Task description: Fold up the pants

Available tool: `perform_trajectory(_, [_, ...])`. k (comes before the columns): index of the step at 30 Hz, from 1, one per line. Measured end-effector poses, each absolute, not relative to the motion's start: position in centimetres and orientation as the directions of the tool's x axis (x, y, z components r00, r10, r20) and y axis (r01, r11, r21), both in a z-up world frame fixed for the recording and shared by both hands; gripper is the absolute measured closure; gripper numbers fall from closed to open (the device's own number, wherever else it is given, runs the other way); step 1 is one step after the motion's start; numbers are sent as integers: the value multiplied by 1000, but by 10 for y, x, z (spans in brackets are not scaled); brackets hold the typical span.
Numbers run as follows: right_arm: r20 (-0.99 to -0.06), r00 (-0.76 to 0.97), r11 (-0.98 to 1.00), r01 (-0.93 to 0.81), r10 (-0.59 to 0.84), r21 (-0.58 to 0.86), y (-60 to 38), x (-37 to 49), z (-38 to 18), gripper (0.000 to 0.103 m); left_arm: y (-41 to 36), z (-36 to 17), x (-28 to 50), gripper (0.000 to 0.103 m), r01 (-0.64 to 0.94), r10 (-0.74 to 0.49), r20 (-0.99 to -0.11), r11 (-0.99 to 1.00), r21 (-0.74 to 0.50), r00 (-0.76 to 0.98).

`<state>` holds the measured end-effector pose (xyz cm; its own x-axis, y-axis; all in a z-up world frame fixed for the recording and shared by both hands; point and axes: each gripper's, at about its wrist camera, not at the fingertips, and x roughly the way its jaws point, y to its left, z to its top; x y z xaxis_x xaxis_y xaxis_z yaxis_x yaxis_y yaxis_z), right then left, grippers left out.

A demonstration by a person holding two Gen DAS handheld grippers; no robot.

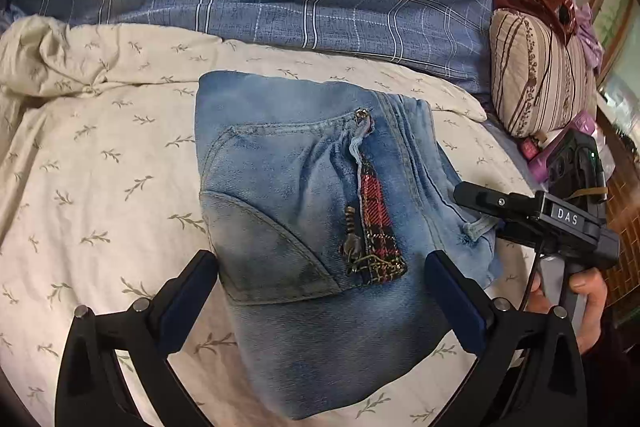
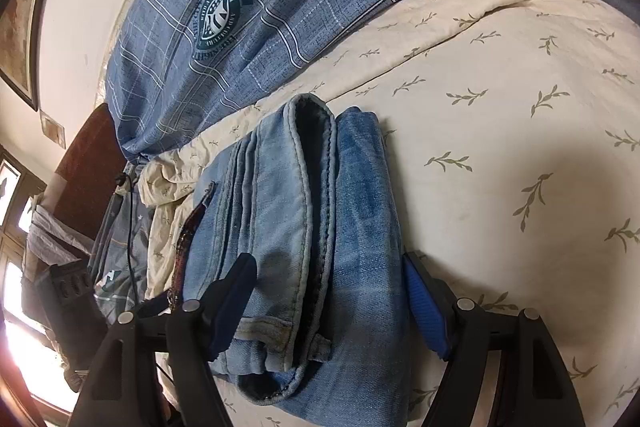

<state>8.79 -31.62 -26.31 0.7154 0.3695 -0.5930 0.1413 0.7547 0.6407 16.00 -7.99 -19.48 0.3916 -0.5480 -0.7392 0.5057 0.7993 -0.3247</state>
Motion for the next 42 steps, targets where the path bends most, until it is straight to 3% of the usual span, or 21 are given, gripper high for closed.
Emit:
perform_trajectory(2, [-592, 715, 761, 131, 371, 635, -315, 89, -262, 27, -80, -196, 161, 7, 504, -553, -737, 797, -332, 388])
perform_trajectory(9, [-609, 715, 812, 99, 345, 576, -299, 91, -255, 52, -82, -196, 160, 20, 504, -559, -721, 797, -332, 409])
perform_trajectory(16, [-608, 710, 798, 106, 357, 593, -299, 94, -260, 53, -81, -197, 162, 20, 492, -560, -718, 801, -342, 412])
perform_trajectory(26, [-555, 734, 743, 105, 391, 662, -306, 87, -271, 50, -87, -204, 154, 14, 505, -518, -713, 822, -263, 472])
perform_trajectory(29, [-556, 733, 744, 105, 391, 660, -305, 88, -271, 51, -83, -211, 158, 0, 475, -497, -722, 840, -262, 481])
perform_trajectory(32, [-579, 727, 769, 111, 369, 629, -303, 88, -269, 54, -79, -221, 169, 0, 440, -529, -735, 830, -343, 424])
perform_trajectory(35, [-590, 720, 781, 109, 365, 615, -302, 90, -266, 55, -83, -218, 166, 0, 457, -512, -731, 836, -303, 451])
perform_trajectory(42, [-605, 731, 836, 87, 316, 542, -291, 88, -257, 60, -92, -199, 149, 34, 520, -508, -689, 826, -219, 517])
